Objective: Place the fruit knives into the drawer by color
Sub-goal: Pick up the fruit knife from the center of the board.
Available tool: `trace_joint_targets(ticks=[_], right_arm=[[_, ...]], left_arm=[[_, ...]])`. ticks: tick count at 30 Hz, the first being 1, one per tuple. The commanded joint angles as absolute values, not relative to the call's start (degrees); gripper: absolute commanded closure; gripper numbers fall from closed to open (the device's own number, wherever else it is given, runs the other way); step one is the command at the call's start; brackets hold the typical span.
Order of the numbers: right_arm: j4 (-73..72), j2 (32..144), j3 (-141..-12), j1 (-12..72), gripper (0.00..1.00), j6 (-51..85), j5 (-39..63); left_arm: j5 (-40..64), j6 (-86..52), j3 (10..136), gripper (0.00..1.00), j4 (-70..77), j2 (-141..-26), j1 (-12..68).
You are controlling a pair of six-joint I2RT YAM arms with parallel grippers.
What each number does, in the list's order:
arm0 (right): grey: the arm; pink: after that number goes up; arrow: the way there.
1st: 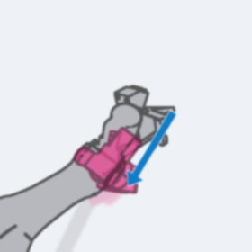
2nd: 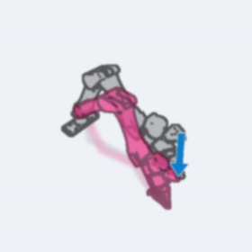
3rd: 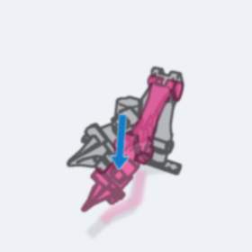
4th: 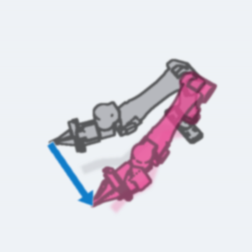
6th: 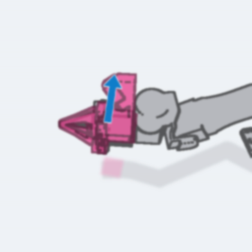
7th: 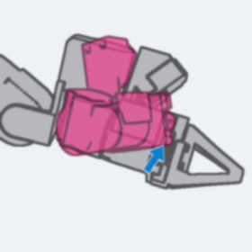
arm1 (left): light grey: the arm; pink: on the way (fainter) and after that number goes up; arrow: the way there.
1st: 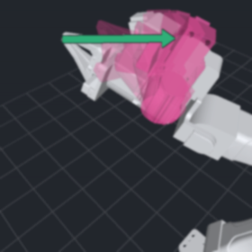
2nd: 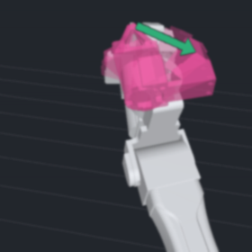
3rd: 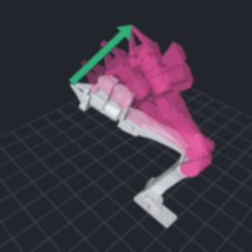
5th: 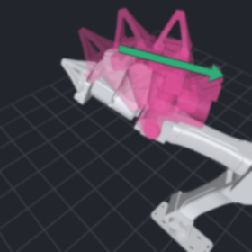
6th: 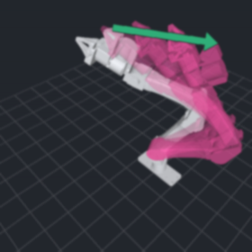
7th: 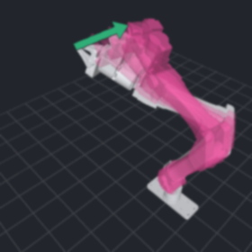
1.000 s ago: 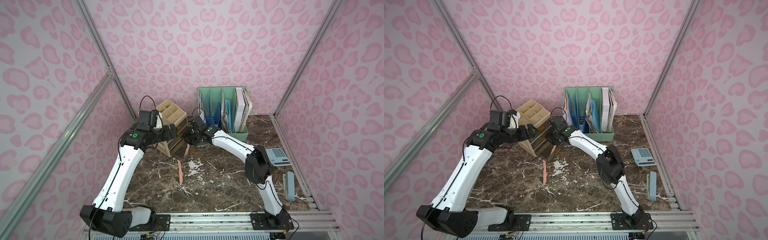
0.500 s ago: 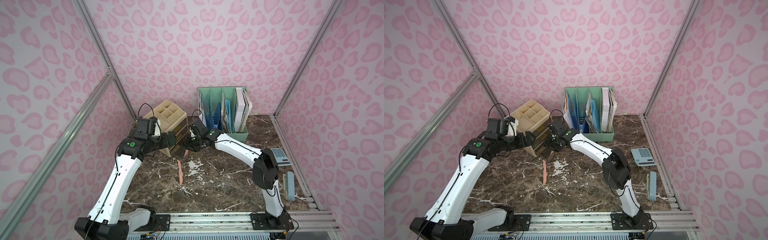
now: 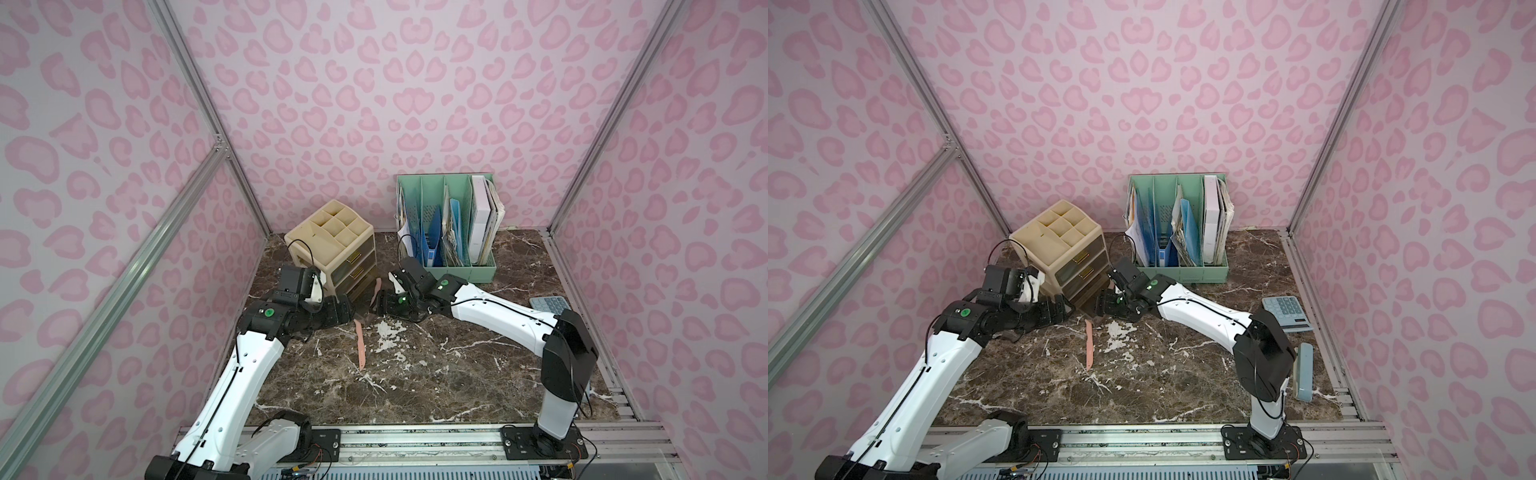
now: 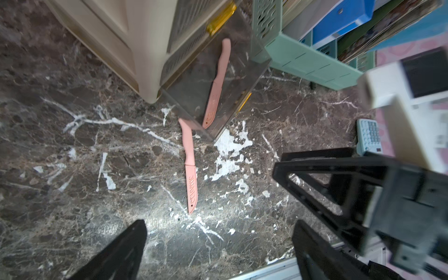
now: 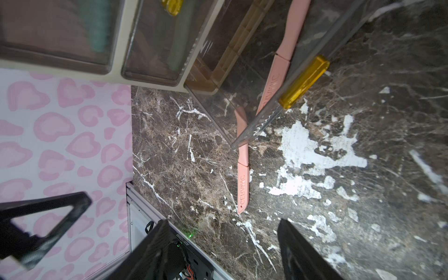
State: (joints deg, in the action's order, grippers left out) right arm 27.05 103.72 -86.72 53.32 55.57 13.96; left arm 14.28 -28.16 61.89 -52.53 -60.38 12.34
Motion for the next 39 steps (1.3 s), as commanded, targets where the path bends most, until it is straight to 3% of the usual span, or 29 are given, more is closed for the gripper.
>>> trace_joint_targets(ticks=[1, 12, 23, 39], right_arm=[[24.2, 102.4, -85.2, 53.9, 0.25, 53.5, 14.6], [21.8, 109.7, -86.0, 59.1, 0.26, 49.1, 9.4], [30.6, 122.6, -98.8, 64.0, 0.35, 44.3, 1.6], [36.2, 128.0, -99.0, 68.3, 0.42, 41.1, -5.2]], left_arm=[[14.7, -27.9, 58.8, 0.06, -52.0, -59.5, 12.4], [14.3, -29.0, 54.9, 0.05, -49.4, -58.1, 12.3], [9.8, -30.4, 58.8, 0.04, -54.5, -56.1, 12.3], [8.8, -30.8, 59.6, 0.04, -56.7, -54.3, 12.4]])
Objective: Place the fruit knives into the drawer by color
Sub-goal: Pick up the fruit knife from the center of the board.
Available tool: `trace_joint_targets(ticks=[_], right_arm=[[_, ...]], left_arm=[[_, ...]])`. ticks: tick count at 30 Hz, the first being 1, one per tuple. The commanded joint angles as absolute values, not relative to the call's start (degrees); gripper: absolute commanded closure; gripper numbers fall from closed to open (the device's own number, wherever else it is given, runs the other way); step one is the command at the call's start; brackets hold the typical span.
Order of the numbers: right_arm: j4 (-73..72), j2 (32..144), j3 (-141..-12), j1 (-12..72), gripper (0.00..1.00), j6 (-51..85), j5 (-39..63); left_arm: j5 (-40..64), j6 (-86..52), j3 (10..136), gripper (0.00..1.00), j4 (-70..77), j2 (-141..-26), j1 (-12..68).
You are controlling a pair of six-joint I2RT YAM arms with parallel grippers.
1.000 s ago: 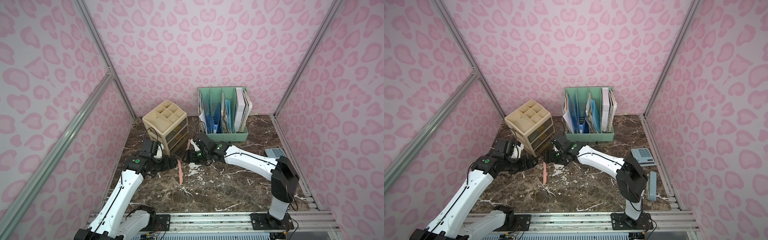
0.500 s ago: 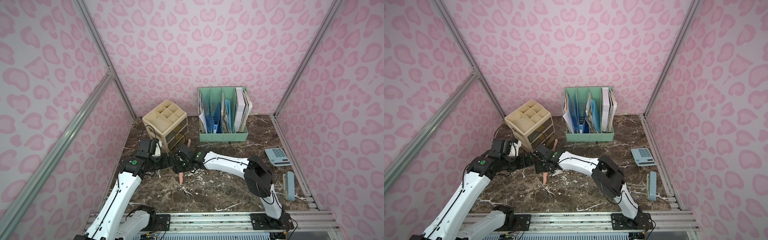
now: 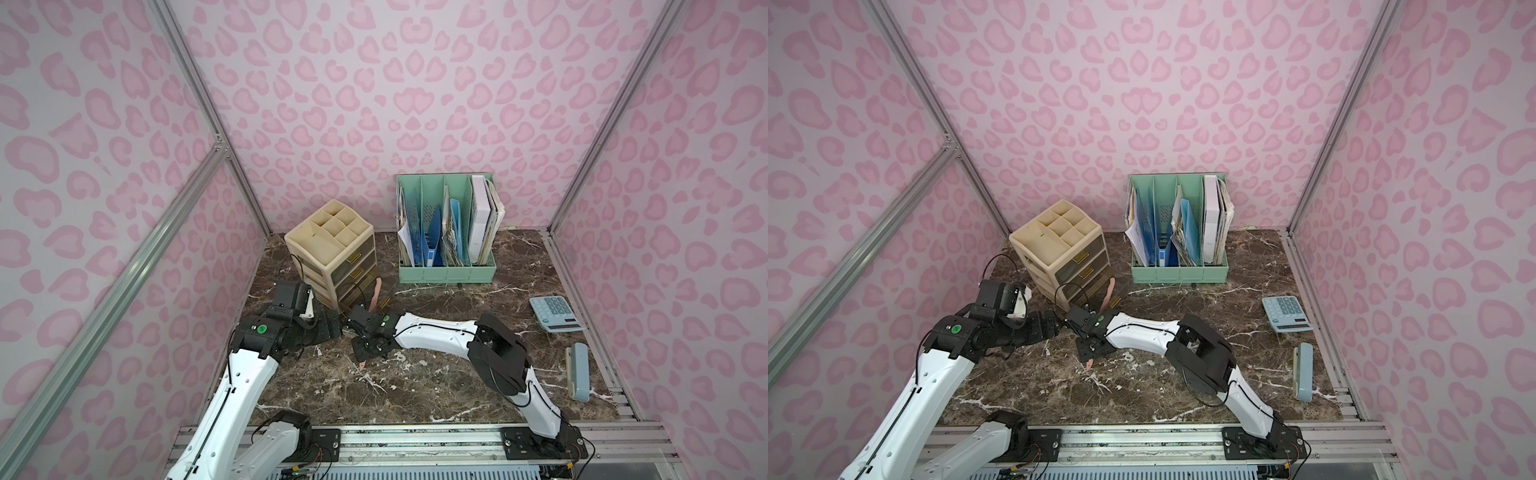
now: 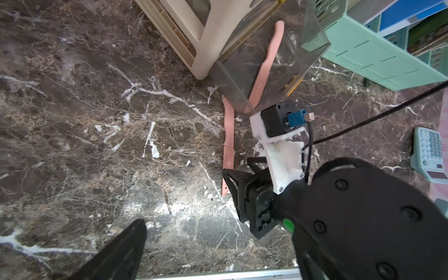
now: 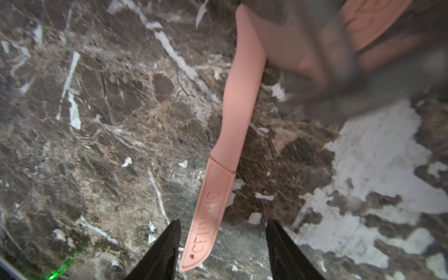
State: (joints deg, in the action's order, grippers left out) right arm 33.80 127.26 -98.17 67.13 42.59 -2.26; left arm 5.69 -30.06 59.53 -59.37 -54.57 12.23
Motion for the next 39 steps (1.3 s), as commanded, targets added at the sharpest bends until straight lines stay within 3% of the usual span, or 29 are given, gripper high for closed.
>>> trace_joint_targets(ticks=[1, 6, 10, 20, 23, 29, 32, 39], right_arm=[[37.1, 128.6, -99.4, 68.5, 0.43, 41.1, -5.7], [39.7, 130.6, -101.1, 70.4, 0.47, 39.6, -8.8], [40.8, 131.0, -101.1, 71.3, 0.56, 39.0, -10.1], [38.8, 129.0, -95.3, 71.4, 0.93, 39.9, -10.2], [38.1, 127.9, -93.3, 71.3, 1.0, 40.3, -10.3], [37.4, 125.4, -88.3, 70.3, 1.0, 41.2, -10.0], [36.3, 123.8, -85.3, 69.9, 0.89, 41.1, -9.8], [35.6, 121.4, -81.8, 69.7, 0.99, 41.8, -10.1]], left_arm=[[8.8, -30.8, 59.6, 0.04, -56.7, -54.3, 12.4], [8.9, -30.8, 59.6, 0.04, -56.5, -54.3, 12.3], [8.9, -31.0, 59.4, 0.04, -56.6, -54.2, 12.4], [8.2, -30.8, 59.3, 0.04, -56.9, -53.7, 12.3], [8.4, -30.6, 59.2, 0.04, -56.8, -53.8, 12.3], [8.4, -30.3, 59.4, 0.04, -56.8, -53.9, 12.2], [8.3, -30.0, 59.4, 0.04, -56.7, -54.0, 12.1], [8.3, -29.6, 60.4, 0.04, -56.7, -54.4, 12.0]])
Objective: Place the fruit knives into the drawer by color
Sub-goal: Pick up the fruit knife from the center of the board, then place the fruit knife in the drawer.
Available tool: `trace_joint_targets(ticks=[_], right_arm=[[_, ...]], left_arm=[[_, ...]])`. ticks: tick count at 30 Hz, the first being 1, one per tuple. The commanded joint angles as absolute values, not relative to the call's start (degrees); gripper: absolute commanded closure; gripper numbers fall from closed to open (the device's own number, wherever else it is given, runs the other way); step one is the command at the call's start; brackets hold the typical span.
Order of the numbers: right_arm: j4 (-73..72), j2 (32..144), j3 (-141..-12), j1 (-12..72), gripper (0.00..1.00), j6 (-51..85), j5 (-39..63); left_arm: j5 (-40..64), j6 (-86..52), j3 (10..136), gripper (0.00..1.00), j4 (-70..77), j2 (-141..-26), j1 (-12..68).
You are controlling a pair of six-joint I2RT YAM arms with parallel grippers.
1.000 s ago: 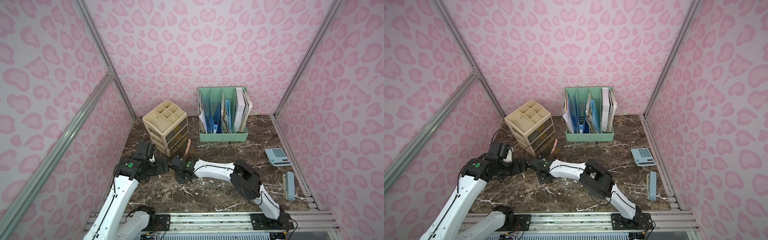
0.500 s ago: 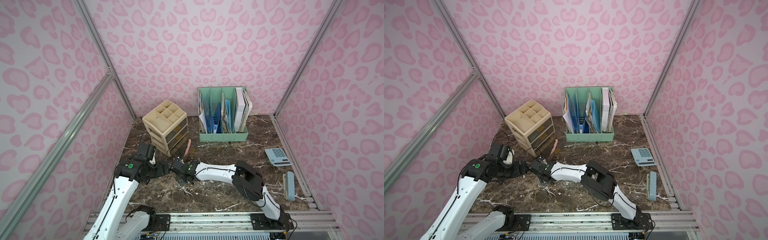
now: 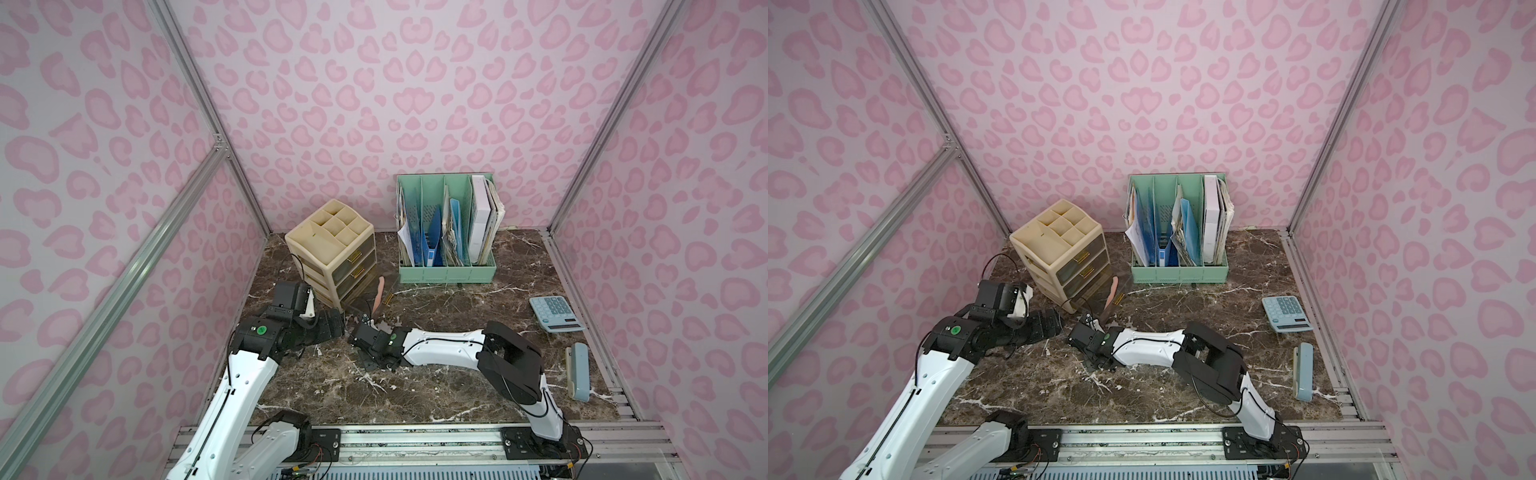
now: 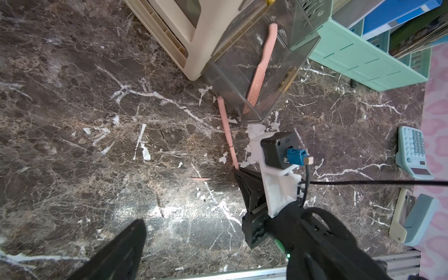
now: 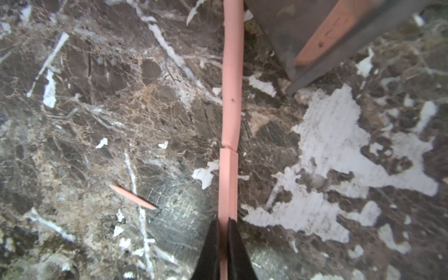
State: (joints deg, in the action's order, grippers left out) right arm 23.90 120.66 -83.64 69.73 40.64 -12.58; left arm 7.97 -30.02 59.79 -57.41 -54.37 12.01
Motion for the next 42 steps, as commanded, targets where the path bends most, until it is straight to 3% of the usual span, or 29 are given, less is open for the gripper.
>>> trace_joint_targets(ticks=[1, 16, 26, 42], right_arm=[[35.7, 121.1, -81.4, 69.7, 1.0, 42.1, -10.2], [29.5, 104.2, -68.4, 69.9, 1.0, 42.7, -5.2], [27.7, 93.6, -66.4, 68.9, 1.0, 46.3, -2.2], [12.2, 93.9, -68.4, 56.4, 1.0, 64.9, 11.5]], left_arm=[[8.3, -29.5, 60.5, 0.04, -56.8, -54.5, 11.9], [8.8, -29.3, 62.3, 0.04, -55.2, -56.5, 11.8], [8.4, -28.7, 66.3, 0.04, -55.0, -59.4, 11.9], [7.7, -28.7, 75.9, 0.04, -54.9, -65.5, 11.8]])
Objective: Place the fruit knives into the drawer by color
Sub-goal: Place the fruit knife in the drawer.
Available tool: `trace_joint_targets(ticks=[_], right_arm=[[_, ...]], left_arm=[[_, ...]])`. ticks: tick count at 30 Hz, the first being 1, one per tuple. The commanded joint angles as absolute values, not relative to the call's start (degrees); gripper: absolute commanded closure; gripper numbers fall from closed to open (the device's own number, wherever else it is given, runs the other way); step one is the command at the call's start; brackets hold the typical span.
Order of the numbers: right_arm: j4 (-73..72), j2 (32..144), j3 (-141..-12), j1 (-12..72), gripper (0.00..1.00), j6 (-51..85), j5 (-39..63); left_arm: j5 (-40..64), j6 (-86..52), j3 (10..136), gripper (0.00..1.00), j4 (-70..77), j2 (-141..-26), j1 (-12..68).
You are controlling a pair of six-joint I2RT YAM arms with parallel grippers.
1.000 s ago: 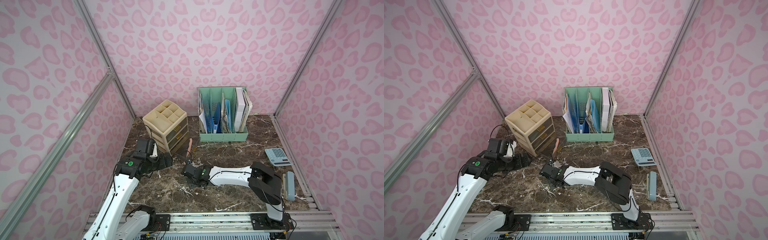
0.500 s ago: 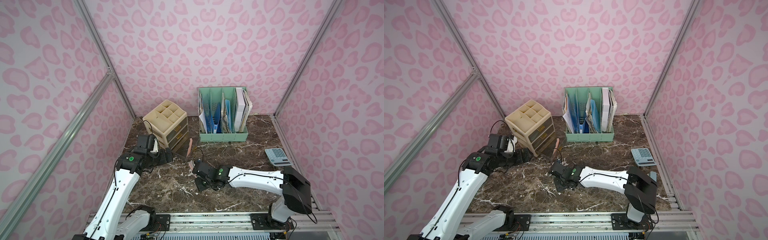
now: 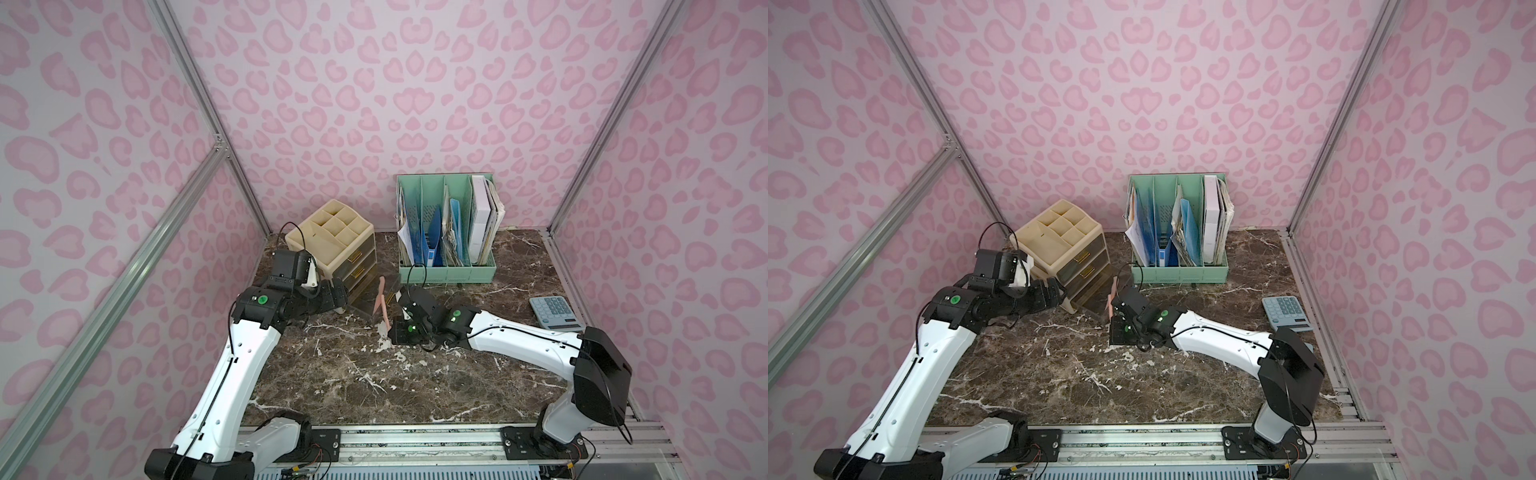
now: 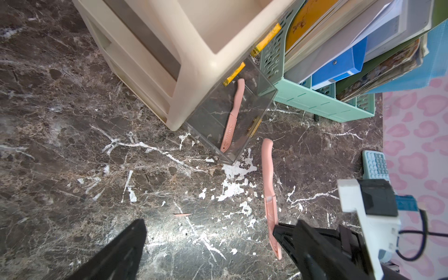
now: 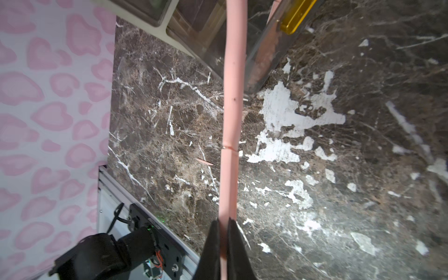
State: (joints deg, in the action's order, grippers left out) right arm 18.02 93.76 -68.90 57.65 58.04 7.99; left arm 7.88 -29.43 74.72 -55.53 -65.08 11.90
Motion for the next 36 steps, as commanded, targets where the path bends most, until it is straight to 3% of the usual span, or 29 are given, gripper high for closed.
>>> trace_joint_targets(ticks=[1, 16, 36], right_arm=[[10.9, 94.3, -68.1, 55.8, 1.0, 66.9, 12.4], [-3.7, 102.4, -71.9, 51.1, 1.0, 83.0, 15.8], [4.6, 114.8, -86.7, 49.7, 1.0, 89.0, 13.8]], left_arm=[[7.6, -28.6, 76.3, 0.04, -54.9, -65.8, 11.8], [8.2, -28.1, 80.4, 0.04, -53.6, -68.5, 11.8], [8.4, -27.4, 82.6, 0.04, -52.9, -71.5, 11.9]])
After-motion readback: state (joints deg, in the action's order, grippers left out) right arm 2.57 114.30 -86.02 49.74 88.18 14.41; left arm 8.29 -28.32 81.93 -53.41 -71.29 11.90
